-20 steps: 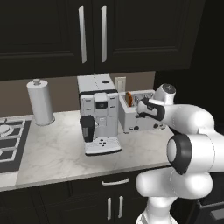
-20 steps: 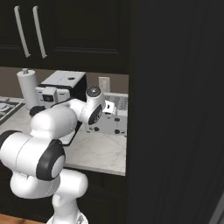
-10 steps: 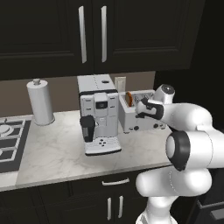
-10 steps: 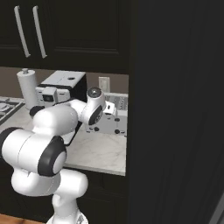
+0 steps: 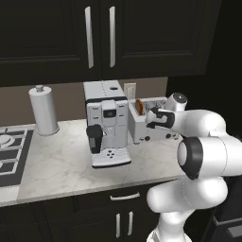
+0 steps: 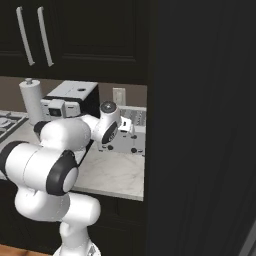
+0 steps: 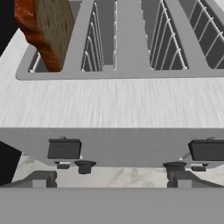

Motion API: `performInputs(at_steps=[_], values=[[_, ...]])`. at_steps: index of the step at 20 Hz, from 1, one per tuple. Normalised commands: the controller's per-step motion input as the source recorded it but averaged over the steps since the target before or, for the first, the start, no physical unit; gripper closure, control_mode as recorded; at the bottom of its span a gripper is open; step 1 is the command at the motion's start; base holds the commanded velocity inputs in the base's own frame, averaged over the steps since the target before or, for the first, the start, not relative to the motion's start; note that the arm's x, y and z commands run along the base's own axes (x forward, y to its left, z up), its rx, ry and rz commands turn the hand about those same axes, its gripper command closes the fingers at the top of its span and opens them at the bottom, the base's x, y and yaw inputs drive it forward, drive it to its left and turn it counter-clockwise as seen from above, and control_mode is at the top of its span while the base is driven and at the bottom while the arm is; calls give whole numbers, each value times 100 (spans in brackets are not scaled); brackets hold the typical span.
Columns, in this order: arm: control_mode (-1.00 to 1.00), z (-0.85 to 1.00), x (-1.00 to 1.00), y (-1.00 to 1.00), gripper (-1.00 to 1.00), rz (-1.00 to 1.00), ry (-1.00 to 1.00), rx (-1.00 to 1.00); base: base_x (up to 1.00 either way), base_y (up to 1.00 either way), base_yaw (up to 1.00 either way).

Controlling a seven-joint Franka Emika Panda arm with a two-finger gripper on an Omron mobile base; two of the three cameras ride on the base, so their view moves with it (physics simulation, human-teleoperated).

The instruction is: Start the toaster. Once the lever pops up, take the bread to the plate on the dining counter.

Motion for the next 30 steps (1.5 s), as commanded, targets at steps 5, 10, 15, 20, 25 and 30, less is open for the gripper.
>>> performInputs(at_steps=[5, 10, 15, 20, 25, 30], values=[[-100, -2, 4, 0, -100, 0, 0, 0, 0, 0, 0], [-100, -1, 5, 0, -100, -1, 0, 0, 0, 0, 0], [-100, 0, 9, 0, -100, -1, 0, 0, 0, 0, 0], [-100, 0, 7, 0, -100, -1, 0, 0, 0, 0, 0], [-100, -10, 4, 0, -100, -1, 0, 0, 0, 0, 0], [-100, -15, 2, 0, -100, 0, 0, 0, 0, 0, 0]])
